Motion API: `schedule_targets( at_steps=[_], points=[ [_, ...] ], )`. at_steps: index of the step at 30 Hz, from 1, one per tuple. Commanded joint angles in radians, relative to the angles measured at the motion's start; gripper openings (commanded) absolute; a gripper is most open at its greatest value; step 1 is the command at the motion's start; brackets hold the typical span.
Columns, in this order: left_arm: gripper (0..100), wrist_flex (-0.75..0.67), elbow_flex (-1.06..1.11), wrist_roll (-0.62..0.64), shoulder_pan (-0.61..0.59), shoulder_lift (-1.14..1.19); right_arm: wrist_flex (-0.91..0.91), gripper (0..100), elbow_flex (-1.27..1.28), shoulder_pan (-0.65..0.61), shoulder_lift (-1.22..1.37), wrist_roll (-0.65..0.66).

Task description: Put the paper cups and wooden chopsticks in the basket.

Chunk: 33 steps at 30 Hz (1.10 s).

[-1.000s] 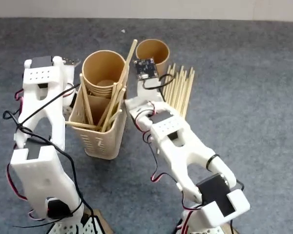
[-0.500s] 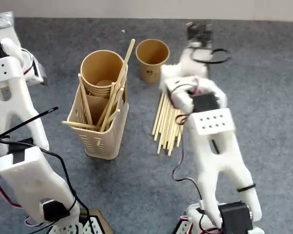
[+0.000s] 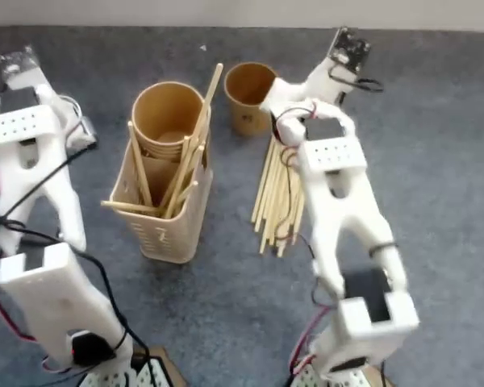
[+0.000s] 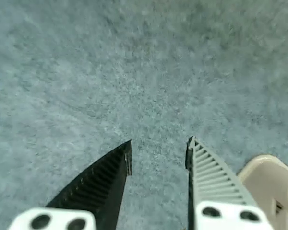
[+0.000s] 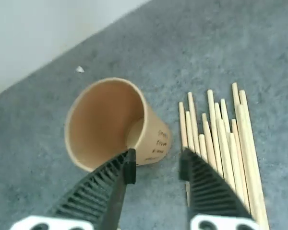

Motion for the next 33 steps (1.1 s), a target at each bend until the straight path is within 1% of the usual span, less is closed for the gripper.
schedule_targets(
  at_steps=[1, 6, 9, 11, 16, 25, 31, 33],
  points=[
    [21, -0.078, 0.047, 0.009, 0.018, -0.053, 0.025, 25.4, -0.099, -0.028, 0.012, -0.012],
    [21, -0.094, 0.071, 0.008, 0.022, -0.058, 0.036, 25.4, -0.104, -0.031, 0.008, -0.015],
    [21, -0.094, 0.071, 0.008, 0.018, -0.054, 0.038, 25.4, -0.104, -0.035, -0.013, -0.1],
    [21, -0.094, 0.071, 0.008, 0.018, -0.053, 0.038, 25.3, -0.104, -0.061, -0.033, -0.132],
    [21, -0.092, 0.073, 0.008, 0.018, -0.053, 0.024, 25.3, -0.102, -0.12, -0.03, -0.11],
    [21, -0.092, 0.074, 0.006, 0.022, -0.053, -0.025, 25.3, -0.134, -0.11, 0.079, -0.028],
    [21, -0.1, 0.113, 0.006, 0.024, -0.059, -0.027, 25.3, -0.142, -0.11, 0.076, -0.028],
    [21, -0.1, 0.114, 0.006, 0.022, -0.058, 0.01, 25.3, -0.142, -0.11, 0.065, -0.028]
  ],
)
